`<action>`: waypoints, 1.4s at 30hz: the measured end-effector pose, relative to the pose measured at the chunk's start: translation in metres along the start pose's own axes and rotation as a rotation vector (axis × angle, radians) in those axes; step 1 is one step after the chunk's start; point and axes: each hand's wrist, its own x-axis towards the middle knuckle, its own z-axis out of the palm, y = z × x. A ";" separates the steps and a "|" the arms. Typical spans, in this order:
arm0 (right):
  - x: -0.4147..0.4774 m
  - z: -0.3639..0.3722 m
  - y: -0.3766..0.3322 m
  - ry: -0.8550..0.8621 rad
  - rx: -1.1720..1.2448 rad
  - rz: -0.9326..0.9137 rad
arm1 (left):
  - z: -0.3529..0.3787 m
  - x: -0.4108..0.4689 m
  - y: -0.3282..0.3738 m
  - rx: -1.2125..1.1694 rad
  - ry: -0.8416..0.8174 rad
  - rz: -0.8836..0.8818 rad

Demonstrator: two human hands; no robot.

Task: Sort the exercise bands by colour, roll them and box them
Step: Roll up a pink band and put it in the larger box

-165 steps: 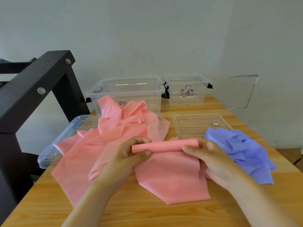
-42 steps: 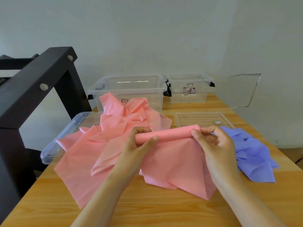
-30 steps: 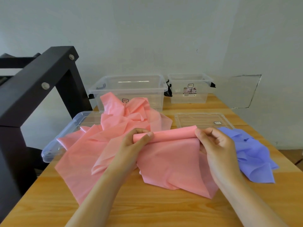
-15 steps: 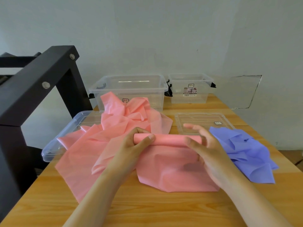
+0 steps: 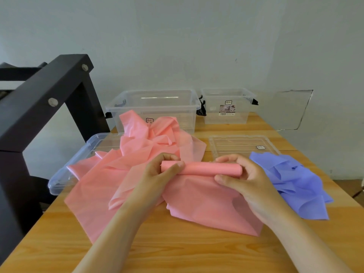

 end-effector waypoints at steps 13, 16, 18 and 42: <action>0.002 -0.006 0.000 0.048 0.004 0.064 | -0.005 0.007 -0.007 -0.104 -0.065 -0.027; 0.002 -0.004 0.001 0.025 -0.016 0.112 | -0.006 0.005 -0.005 -0.214 -0.062 -0.047; 0.002 -0.004 0.001 0.061 -0.058 0.074 | -0.005 0.004 -0.005 -0.137 -0.060 -0.077; 0.004 -0.008 0.001 0.076 0.007 0.079 | -0.010 0.014 -0.021 -0.152 -0.168 -0.022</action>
